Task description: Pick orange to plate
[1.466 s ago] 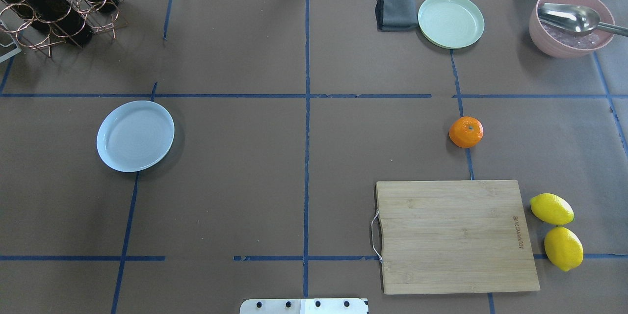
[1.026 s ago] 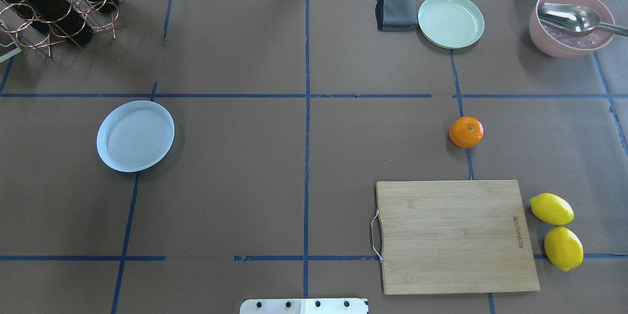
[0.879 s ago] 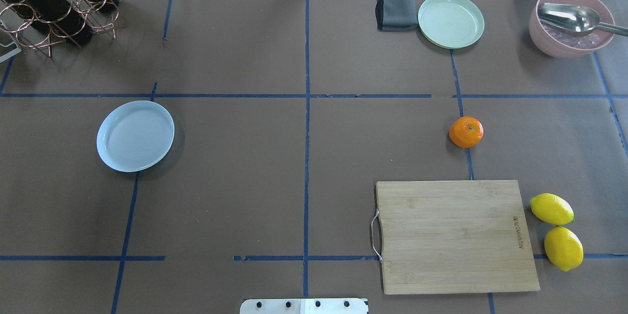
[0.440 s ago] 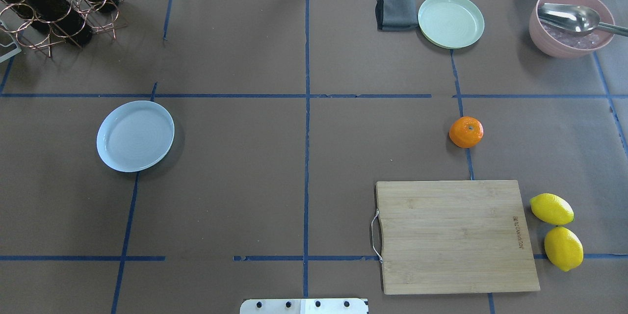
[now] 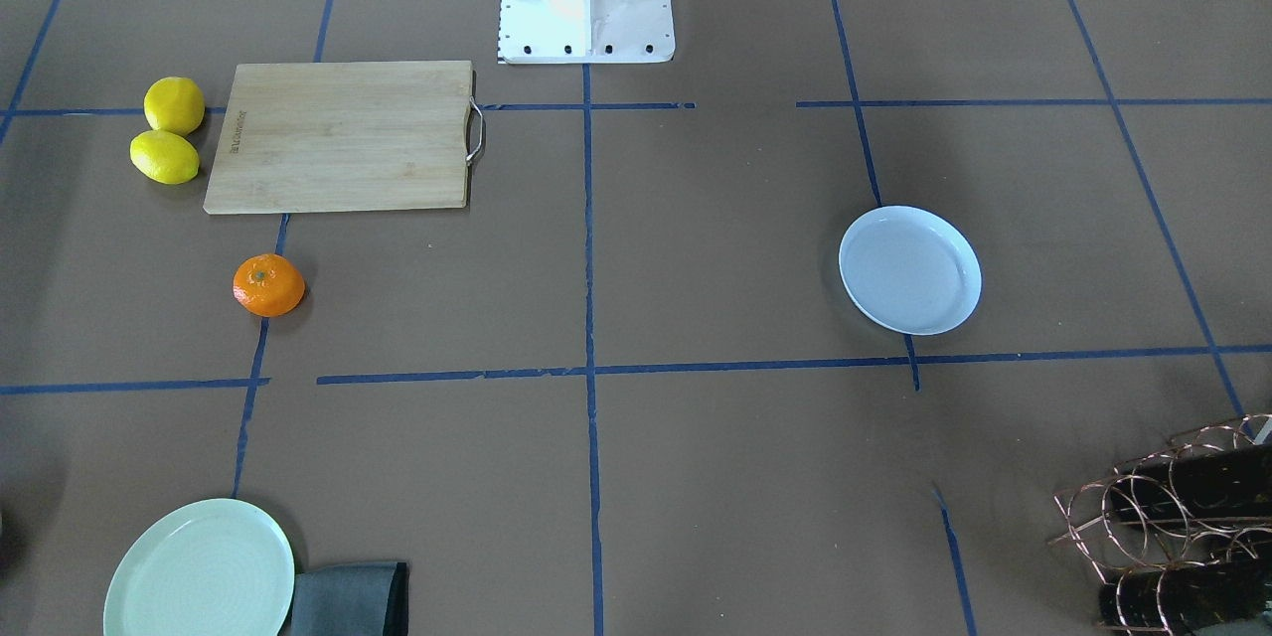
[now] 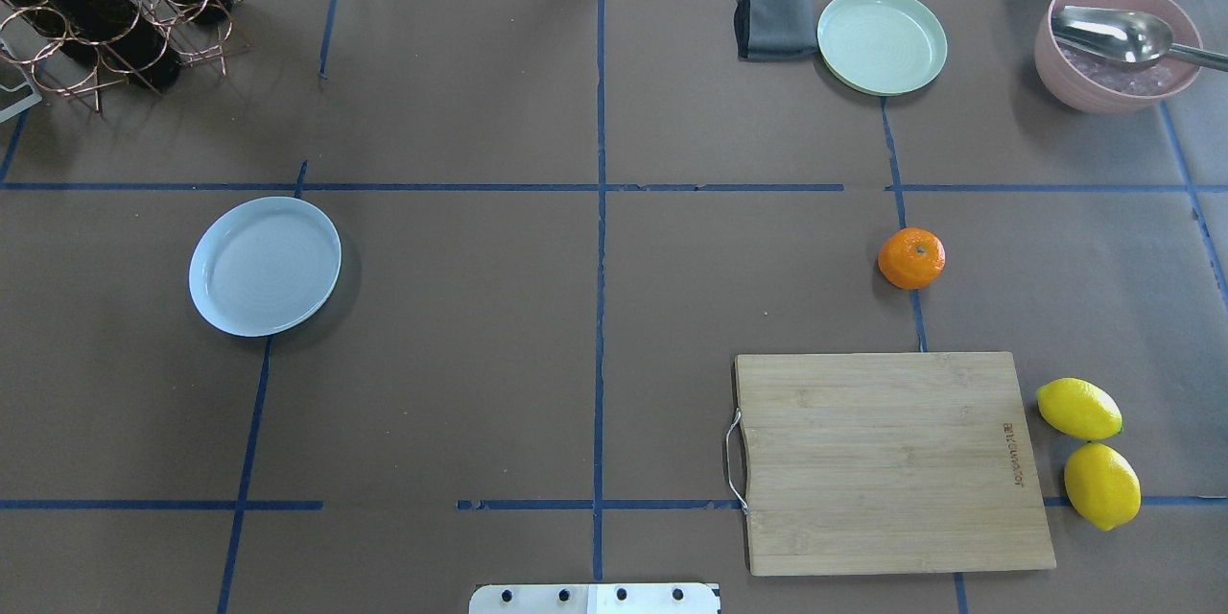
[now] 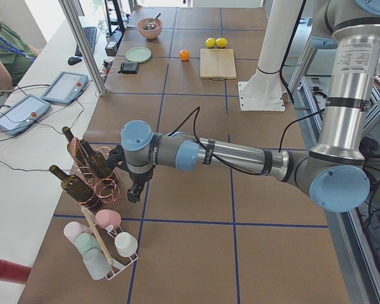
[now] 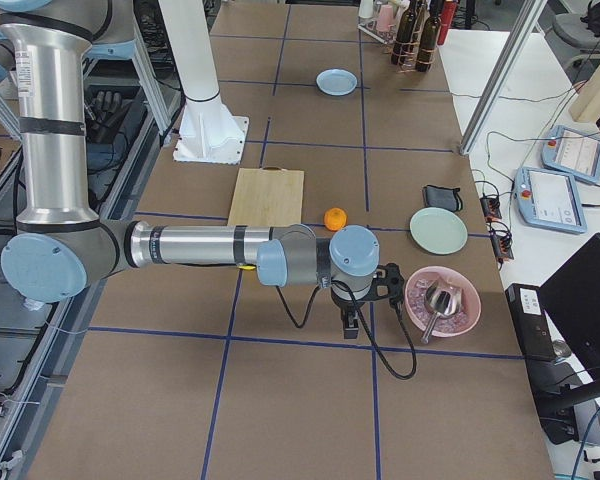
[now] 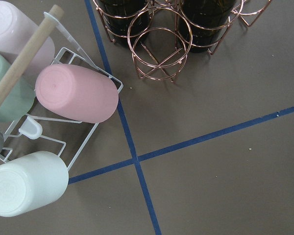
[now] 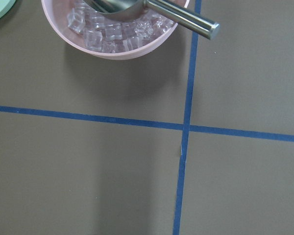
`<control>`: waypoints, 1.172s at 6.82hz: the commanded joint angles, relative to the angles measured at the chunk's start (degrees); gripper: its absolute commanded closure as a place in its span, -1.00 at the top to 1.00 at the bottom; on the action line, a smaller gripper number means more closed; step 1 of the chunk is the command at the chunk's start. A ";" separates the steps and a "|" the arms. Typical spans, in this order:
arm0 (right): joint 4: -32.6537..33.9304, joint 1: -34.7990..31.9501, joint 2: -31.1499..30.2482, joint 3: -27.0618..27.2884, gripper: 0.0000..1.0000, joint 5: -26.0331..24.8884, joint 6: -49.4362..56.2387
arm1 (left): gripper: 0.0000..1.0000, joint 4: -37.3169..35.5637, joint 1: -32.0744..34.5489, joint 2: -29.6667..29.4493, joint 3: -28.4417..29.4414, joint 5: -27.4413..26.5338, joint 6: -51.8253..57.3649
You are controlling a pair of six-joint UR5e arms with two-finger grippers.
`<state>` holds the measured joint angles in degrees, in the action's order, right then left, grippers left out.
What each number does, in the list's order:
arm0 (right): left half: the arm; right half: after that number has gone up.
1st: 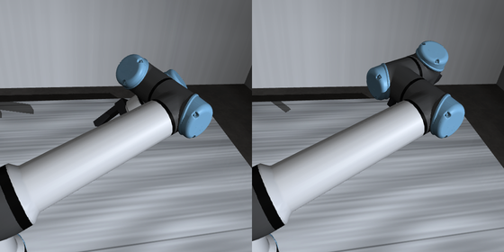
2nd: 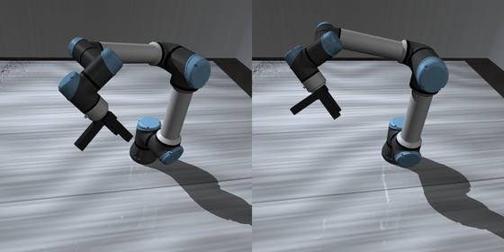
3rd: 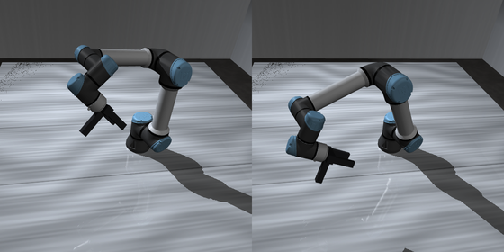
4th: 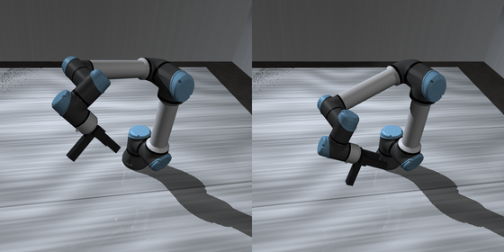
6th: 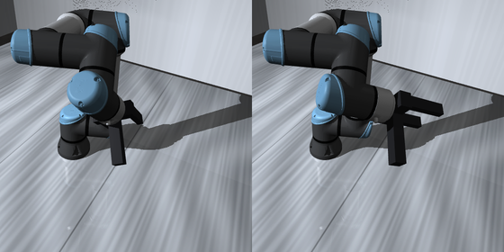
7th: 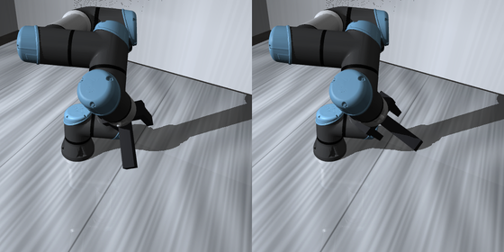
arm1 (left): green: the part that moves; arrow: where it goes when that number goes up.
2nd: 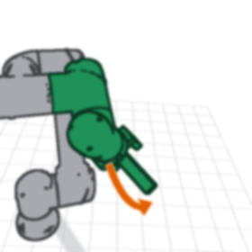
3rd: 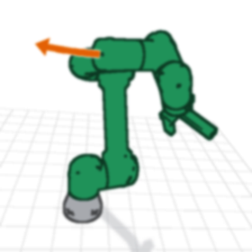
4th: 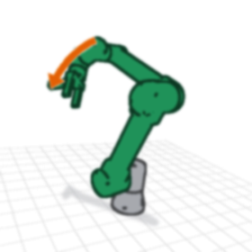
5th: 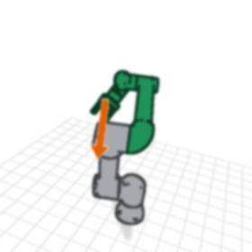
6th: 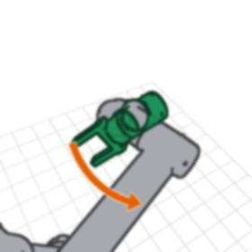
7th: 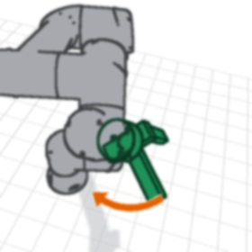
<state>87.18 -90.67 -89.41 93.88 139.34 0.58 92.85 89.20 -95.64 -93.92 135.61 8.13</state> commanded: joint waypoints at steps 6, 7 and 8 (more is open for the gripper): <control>0.00 1.20 1.60 -0.80 1.00 0.32 -0.05 | 1.00 33.02 -15.05 6.60 -1.62 -0.87 -45.57; -0.08 1.20 1.95 -0.80 1.00 0.23 -0.14 | 1.00 38.58 -19.63 7.57 -1.70 -4.27 -52.28; -0.09 1.20 2.13 -0.89 1.00 0.06 -0.14 | 0.95 40.90 -24.98 7.58 -1.70 -9.35 -58.78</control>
<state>87.12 -89.48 -87.53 93.06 139.55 0.47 129.52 69.94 -88.55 -95.58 130.91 -42.93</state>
